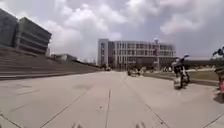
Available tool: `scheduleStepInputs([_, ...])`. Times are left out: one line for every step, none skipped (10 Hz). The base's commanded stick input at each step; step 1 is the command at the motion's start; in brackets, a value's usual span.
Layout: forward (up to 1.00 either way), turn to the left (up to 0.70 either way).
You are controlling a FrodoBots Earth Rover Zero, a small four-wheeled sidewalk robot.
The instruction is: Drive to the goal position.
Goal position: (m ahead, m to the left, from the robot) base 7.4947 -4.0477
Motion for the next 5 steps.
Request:
scheduleStepInputs([0.70,0.00])
scheduleStepInputs([0.70,0.00])
scheduleStepInputs([0.70,0.00])
scheduleStepInputs([0.70,0.00])
scheduleStepInputs([0.70,0.00])
